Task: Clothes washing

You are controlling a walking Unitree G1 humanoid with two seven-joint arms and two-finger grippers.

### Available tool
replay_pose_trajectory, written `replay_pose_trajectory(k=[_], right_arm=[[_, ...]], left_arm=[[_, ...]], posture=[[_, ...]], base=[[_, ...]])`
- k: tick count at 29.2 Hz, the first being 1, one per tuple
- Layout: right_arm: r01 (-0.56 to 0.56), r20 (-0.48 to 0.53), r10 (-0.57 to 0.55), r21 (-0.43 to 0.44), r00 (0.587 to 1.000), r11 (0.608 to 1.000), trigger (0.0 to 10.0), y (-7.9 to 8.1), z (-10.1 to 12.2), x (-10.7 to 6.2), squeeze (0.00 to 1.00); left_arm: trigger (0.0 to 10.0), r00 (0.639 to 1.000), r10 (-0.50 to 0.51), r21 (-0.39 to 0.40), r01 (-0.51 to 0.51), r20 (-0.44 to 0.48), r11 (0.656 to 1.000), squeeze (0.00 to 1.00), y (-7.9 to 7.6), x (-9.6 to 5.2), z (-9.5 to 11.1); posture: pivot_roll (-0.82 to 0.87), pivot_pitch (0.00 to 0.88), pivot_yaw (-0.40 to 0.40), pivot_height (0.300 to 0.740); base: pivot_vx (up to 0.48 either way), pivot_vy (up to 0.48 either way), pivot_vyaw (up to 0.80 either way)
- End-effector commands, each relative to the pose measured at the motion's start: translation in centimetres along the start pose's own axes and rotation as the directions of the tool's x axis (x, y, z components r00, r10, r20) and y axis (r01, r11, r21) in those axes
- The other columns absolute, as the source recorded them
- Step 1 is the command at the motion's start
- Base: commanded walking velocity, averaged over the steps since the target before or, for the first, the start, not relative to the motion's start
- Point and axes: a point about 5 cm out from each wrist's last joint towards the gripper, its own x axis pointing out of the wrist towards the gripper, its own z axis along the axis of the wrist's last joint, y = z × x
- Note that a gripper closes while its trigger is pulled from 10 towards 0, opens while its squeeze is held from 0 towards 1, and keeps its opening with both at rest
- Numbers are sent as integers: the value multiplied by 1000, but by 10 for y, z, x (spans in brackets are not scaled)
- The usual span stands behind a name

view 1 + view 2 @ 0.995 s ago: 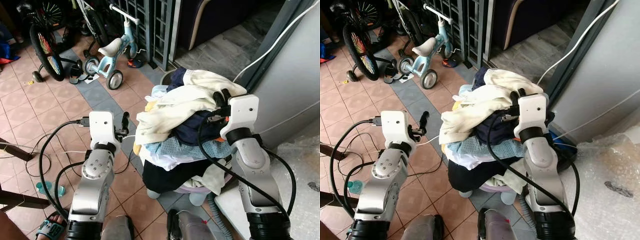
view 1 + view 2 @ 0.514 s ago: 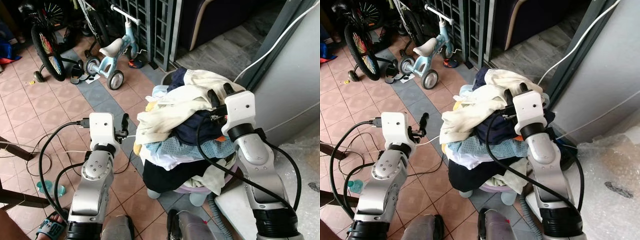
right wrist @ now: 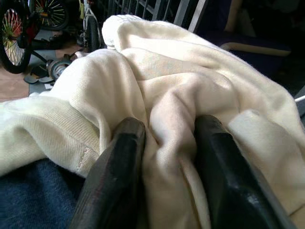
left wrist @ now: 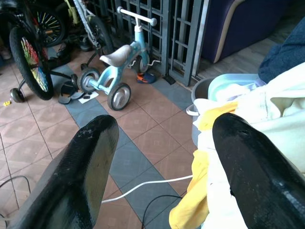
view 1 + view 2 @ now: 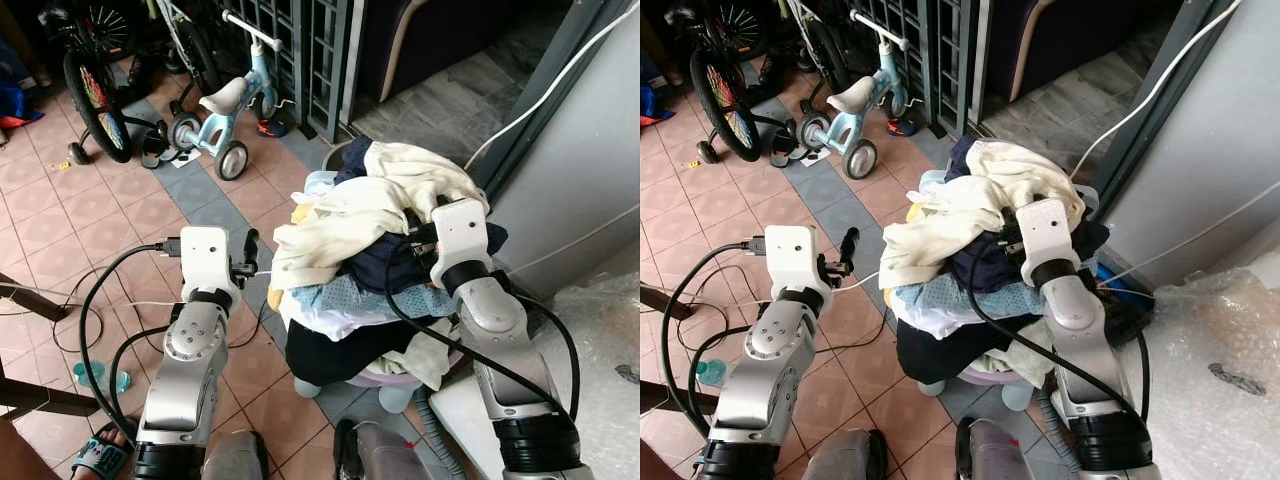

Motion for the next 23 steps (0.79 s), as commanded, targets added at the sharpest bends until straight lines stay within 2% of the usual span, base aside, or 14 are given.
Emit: replay_pose_trajectory(k=[1, 14, 23], right_arm=[[-18, -78, 21, 40, 997, 999, 0, 4, -15, -3, 0], [-29, -107, 36, 74, 994, 997, 0, 7, -20, -6, 0], [-45, -91, 54, 98, 994, 994, 0, 11, -17, -4, 0]], left_arm=[[10000, 1000, -8, 8, 8, -16, 1000, 0, -1, 0, -2], [10000, 1000, -15, 8, 15, -22, 1000, 0, -2, 0, -3], [10000, 1000, -11, 7, 11, -24, 1000, 0, -2, 0, -3]], posture=[[-12, 131, -8, 740], [-14, 136, -8, 740], [-14, 139, -9, 740]], base=[[0, 0, 0], [0, 0, 0], [0, 0, 0]])
